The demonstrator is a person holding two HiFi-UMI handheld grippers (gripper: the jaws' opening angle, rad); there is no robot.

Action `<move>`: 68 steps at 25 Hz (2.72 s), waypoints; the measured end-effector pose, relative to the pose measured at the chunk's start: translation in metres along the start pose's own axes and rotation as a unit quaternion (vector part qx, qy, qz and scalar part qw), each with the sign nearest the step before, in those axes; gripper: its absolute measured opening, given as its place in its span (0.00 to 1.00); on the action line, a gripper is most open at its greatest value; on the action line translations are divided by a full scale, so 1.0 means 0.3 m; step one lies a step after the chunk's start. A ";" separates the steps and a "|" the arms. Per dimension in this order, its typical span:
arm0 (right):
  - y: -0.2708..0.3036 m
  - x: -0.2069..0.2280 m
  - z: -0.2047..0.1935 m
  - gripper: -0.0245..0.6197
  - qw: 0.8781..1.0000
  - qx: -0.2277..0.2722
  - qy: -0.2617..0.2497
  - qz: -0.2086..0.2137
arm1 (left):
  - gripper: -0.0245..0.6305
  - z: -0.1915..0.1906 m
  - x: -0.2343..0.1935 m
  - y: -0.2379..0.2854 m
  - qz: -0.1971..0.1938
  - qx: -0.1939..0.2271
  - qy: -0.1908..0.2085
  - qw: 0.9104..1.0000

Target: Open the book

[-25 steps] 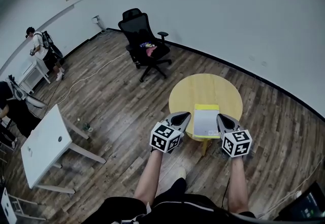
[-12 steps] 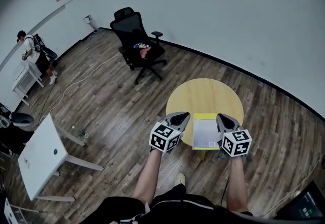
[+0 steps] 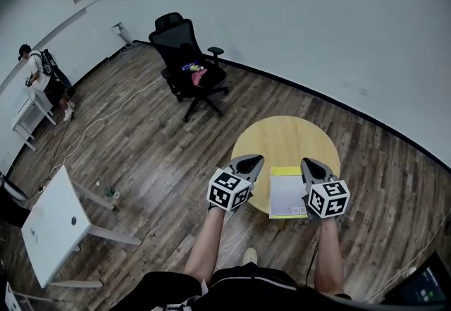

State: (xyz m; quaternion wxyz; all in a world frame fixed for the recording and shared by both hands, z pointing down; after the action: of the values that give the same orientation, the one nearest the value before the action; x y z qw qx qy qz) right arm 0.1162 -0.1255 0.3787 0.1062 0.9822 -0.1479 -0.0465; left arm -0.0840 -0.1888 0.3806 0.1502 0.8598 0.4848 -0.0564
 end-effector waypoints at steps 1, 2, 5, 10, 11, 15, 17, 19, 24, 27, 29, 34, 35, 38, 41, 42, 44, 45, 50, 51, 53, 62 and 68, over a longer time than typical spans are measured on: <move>0.006 -0.002 0.003 0.05 1.000 0.000 0.000 -0.002 | 0.04 0.002 -0.008 0.002 -0.002 0.001 -0.001 1.000; 0.011 -0.002 0.006 0.05 1.000 0.001 0.001 -0.005 | 0.04 0.005 -0.015 0.004 -0.005 0.001 -0.001 1.000; 0.021 0.005 0.012 0.05 1.000 0.002 0.002 -0.012 | 0.04 0.010 -0.031 0.019 -0.011 0.001 0.000 1.000; 0.037 0.007 0.004 0.05 1.000 -0.002 0.000 -0.017 | 0.04 0.006 -0.049 0.029 -0.016 0.002 -0.001 1.000; 0.041 0.003 0.002 0.05 1.000 -0.003 0.000 -0.018 | 0.04 0.000 -0.054 0.028 -0.016 0.001 -0.002 1.000; 0.055 -0.014 -0.002 0.05 1.000 -0.006 -0.002 -0.015 | 0.04 -0.025 -0.071 0.021 -0.014 -0.003 -0.010 1.000; 0.061 -0.009 0.001 0.05 1.000 -0.006 -0.002 -0.014 | 0.04 -0.026 -0.077 0.028 -0.013 -0.002 -0.012 1.000; 0.069 -0.005 0.000 0.05 1.000 -0.006 0.000 -0.013 | 0.03 -0.024 -0.084 0.034 -0.013 -0.001 -0.014 1.000; 0.084 0.011 -0.022 0.05 1.000 -0.013 0.005 -0.009 | 0.04 -0.042 -0.089 0.050 -0.012 -0.007 -0.018 1.000; 0.088 0.014 -0.038 0.05 1.000 -0.018 0.009 -0.006 | 0.04 -0.059 -0.090 0.054 -0.009 -0.013 -0.023 1.000; 0.093 0.024 -0.042 0.05 1.000 -0.021 0.009 -0.003 | 0.04 -0.064 -0.090 0.065 -0.007 -0.015 -0.026 1.000; 0.110 0.052 -0.100 0.05 0.999 -0.039 0.016 0.005 | 0.04 -0.108 -0.092 0.112 -0.001 -0.027 -0.040 0.999; 0.109 0.053 -0.114 0.05 0.999 -0.043 0.020 0.006 | 0.04 -0.123 -0.087 0.115 -0.001 -0.030 -0.044 0.999; 0.104 0.058 -0.157 0.05 0.998 -0.052 0.030 0.012 | 0.04 -0.171 -0.070 0.125 0.001 -0.040 -0.056 0.998; 0.105 0.056 -0.195 0.05 0.997 -0.064 0.033 0.018 | 0.04 -0.211 -0.063 0.126 0.005 -0.050 -0.064 0.997; 0.105 0.055 -0.206 0.05 0.997 -0.068 0.034 0.020 | 0.04 -0.220 -0.063 0.125 0.007 -0.053 -0.067 0.996; 0.103 0.056 -0.227 0.05 0.996 -0.075 0.036 0.024 | 0.04 -0.238 -0.064 0.122 0.012 -0.056 -0.073 0.996; 0.102 0.055 -0.238 0.05 0.996 -0.078 0.038 0.026 | 0.04 -0.248 -0.064 0.120 0.015 -0.058 -0.075 0.995; 0.094 0.041 -0.289 0.05 0.994 -0.093 0.049 0.037 | 0.04 -0.309 -0.061 0.104 0.028 -0.073 -0.091 0.993; 0.093 0.036 -0.301 0.05 0.993 -0.096 0.051 0.039 | 0.04 -0.321 -0.061 0.101 0.030 -0.076 -0.094 0.992; 0.090 0.027 -0.327 0.05 0.992 -0.102 0.056 0.043 | 0.04 -0.344 -0.059 0.096 0.034 -0.081 -0.101 0.991; 0.075 0.000 -0.471 0.05 0.986 -0.134 0.080 0.056 | 0.04 -0.484 -0.037 0.095 0.040 -0.112 -0.129 0.985; 0.062 -0.041 -0.580 0.05 0.980 -0.161 0.096 0.064 | 0.04 -0.583 -0.027 0.081 0.041 -0.133 -0.146 0.979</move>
State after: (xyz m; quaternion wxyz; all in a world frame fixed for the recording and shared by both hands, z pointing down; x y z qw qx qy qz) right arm 0.1205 -0.1052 0.5529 0.2794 0.9407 -0.1900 0.0315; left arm -0.0759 -0.1524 0.5535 0.3347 0.8336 0.4253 -0.1103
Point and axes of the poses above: the fingertips, and each gripper's own axes: y forward along the fingers, x to its right, z out of its top, the point moved 7 cm from there along -y, backward along the fingers, and after that the axes turned 9 degrees about -y, right-handed, at the moved point
